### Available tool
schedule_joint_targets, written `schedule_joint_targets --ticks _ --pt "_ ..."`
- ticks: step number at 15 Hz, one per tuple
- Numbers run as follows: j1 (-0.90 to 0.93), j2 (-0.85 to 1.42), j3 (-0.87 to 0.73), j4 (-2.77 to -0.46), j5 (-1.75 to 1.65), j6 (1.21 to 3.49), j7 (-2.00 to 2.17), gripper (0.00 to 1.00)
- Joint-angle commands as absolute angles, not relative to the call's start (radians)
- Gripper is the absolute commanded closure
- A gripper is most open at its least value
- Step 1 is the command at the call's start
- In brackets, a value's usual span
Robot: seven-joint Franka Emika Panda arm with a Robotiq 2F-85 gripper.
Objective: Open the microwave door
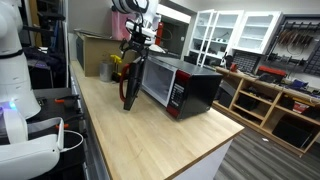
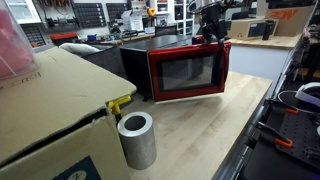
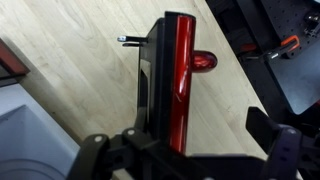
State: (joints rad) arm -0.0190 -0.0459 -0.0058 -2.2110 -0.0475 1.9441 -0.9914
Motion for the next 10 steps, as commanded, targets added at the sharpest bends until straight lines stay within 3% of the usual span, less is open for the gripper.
schedule_joint_targets --ticks 1,10 --pt "0.006 -0.104 0.003 -2.275 -0.037 1.945 -0.967 0.0" --pt "0.068 -0.182 0.032 -2.355 -0.028 1.959 -0.941 0.0"
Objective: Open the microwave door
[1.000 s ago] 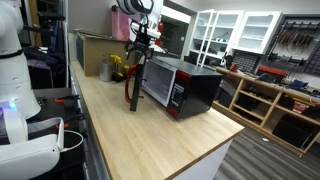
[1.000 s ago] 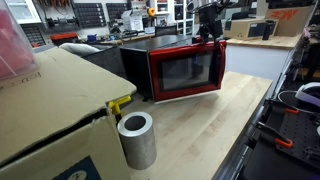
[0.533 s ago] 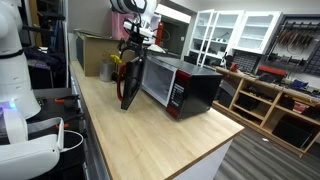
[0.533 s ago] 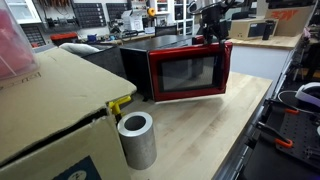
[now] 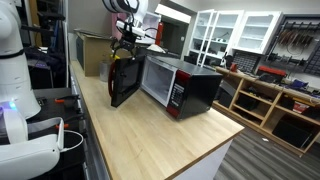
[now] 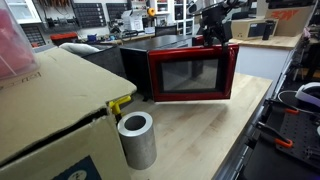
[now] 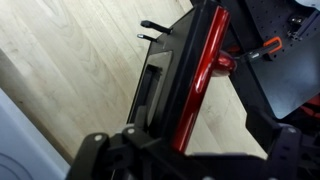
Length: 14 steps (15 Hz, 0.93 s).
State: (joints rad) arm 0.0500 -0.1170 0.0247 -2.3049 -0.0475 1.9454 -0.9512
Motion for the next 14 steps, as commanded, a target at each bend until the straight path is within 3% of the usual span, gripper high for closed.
schedule_joint_targets --ticks 1,14 --pt "0.074 -0.193 0.035 -2.361 -0.027 1.956 -0.941 0.0" --pt "0.161 -0.221 0.087 -2.426 -0.017 2.005 -0.889 0.0"
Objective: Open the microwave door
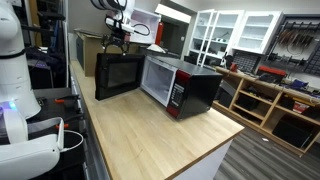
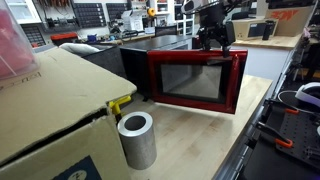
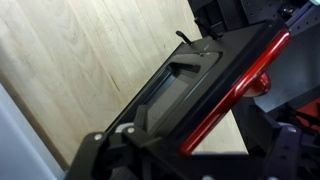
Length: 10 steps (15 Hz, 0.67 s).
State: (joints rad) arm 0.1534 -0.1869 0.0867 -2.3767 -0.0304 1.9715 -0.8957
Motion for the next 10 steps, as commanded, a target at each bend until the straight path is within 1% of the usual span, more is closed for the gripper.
schedule_joint_targets --ticks 1,10 --pt "0.162 -0.223 0.087 -2.434 -0.015 2.008 -0.891 0.0" --pt "0.179 -0.259 0.084 -2.456 0.03 1.998 -0.906 0.0"
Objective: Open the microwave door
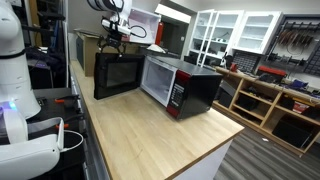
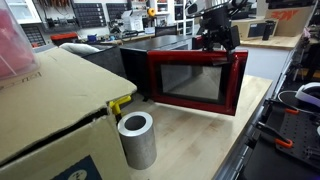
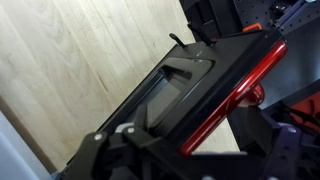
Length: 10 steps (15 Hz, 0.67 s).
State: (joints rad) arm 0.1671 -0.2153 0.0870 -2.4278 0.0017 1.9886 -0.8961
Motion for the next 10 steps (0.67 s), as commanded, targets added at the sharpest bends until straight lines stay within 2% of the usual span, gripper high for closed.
schedule_joint_targets --ticks 1,10 --pt "0.182 -0.26 0.085 -2.456 0.034 2.0 -0.904 0.0" --pt "0.216 -0.232 0.126 -2.428 0.078 2.024 -0.759 0.0"
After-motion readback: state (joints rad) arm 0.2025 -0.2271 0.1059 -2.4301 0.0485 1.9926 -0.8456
